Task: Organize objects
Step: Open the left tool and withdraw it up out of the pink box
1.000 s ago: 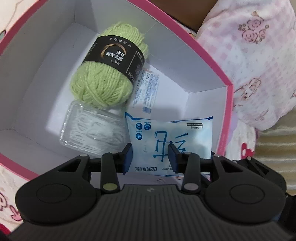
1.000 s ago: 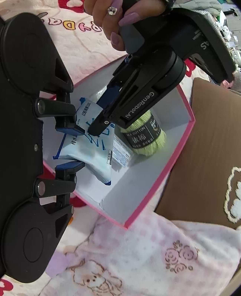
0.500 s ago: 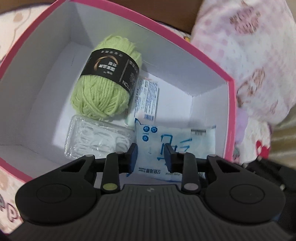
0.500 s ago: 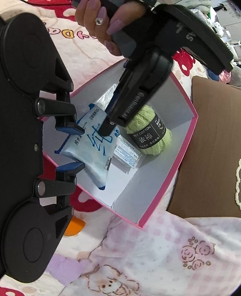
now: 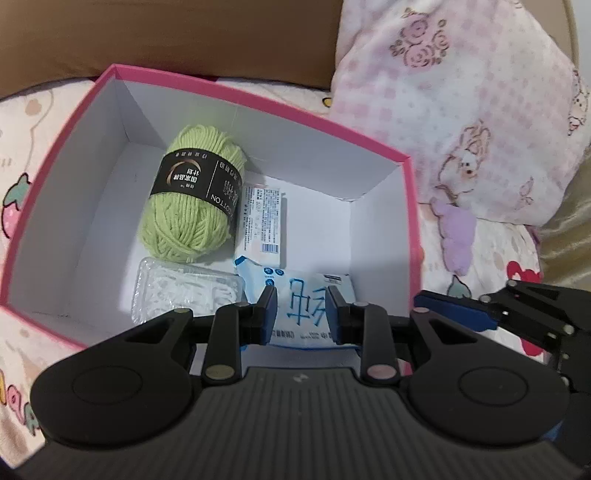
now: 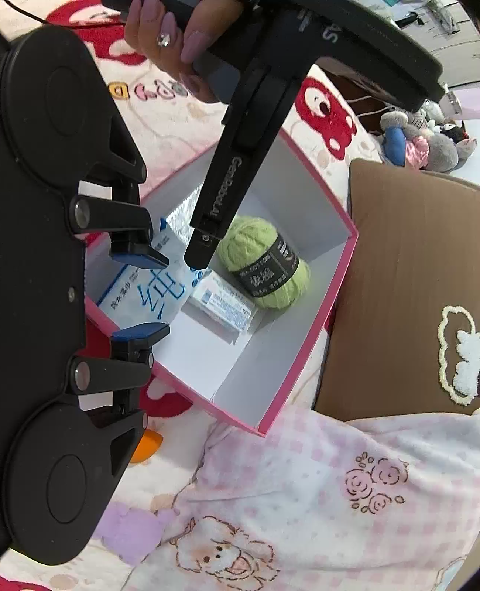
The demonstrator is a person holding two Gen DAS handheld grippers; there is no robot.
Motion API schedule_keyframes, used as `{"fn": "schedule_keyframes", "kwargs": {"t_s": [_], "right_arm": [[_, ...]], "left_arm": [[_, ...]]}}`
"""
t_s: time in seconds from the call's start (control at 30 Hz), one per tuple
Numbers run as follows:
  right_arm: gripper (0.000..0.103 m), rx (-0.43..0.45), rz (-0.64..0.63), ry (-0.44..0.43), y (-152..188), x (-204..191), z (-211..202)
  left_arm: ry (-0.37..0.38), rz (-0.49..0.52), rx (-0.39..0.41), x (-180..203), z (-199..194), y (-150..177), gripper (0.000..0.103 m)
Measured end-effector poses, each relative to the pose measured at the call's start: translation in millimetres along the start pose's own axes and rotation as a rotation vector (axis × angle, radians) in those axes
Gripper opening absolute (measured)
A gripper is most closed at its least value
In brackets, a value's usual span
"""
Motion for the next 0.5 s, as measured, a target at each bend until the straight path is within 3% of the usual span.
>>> {"fn": "schedule_keyframes", "kwargs": {"t_s": [0.27, 0.5], "right_arm": [[0.041, 0.029, 0.016, -0.032, -5.3, -17.1, -27.2], [0.059, 0.044, 0.002, -0.030, -3.8, -34.9, -54.6]], "left_arm": [[-0.066, 0.120, 0.021, 11.2, -52.3, 3.9, 0.029], [-0.087, 0.155, 0.008, 18.2, -89.6, 15.7, 0.032]]}}
Point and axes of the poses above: each gripper's, at about its wrist camera, not at the fingertips, and z roughly the way its jaws point, x to its right, y to its underside, the point moved 10 cm from there along z, roughly the way its jaws point, and after that the axes turned 7 degrees about -y, right-handed, at the moved point
